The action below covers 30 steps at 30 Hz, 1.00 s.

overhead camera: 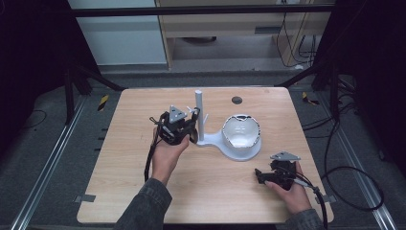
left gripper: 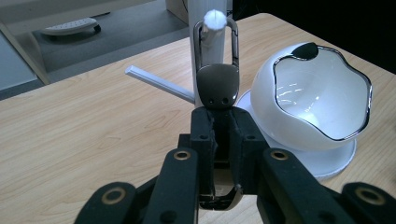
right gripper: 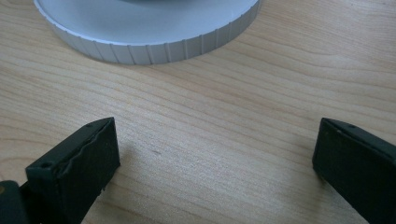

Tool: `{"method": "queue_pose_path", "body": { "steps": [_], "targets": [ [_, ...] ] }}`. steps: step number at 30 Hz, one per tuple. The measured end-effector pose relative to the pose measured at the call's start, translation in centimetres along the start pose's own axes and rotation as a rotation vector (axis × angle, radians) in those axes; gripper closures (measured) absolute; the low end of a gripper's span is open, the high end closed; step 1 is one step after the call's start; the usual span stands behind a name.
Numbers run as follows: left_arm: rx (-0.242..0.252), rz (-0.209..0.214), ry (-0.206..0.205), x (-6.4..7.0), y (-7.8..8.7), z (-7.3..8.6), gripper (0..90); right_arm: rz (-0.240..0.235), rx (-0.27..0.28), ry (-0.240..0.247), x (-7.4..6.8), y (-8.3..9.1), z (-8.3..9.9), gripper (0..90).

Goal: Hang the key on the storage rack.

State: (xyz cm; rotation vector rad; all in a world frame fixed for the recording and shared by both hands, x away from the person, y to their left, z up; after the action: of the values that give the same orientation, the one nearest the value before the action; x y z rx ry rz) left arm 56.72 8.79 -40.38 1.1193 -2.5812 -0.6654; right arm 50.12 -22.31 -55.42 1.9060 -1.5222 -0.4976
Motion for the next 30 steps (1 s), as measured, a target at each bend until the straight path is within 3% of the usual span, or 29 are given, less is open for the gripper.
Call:
{"method": "queue_pose_path", "body": {
  "steps": [30],
  "targets": [
    [0.002, 0.016, 0.002, -0.05, -0.53, 0.28, 80.5, 0.0, 0.0, 0.0, 0.0, 0.0, 0.0, 1.0]
  ]
}}
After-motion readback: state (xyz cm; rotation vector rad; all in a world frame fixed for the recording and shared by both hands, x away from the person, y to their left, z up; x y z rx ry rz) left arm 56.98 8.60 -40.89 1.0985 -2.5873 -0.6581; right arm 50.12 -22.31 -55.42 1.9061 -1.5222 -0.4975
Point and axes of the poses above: each handheld gripper's, and its own axes: y roughly backward along the jaws, z roughly out of its underside, x roughly to its right, the point moved 6 cm from there along -y, roughly forward along the jaws, and after that the axes turned 8 degrees about z, right-handed, at the moved point
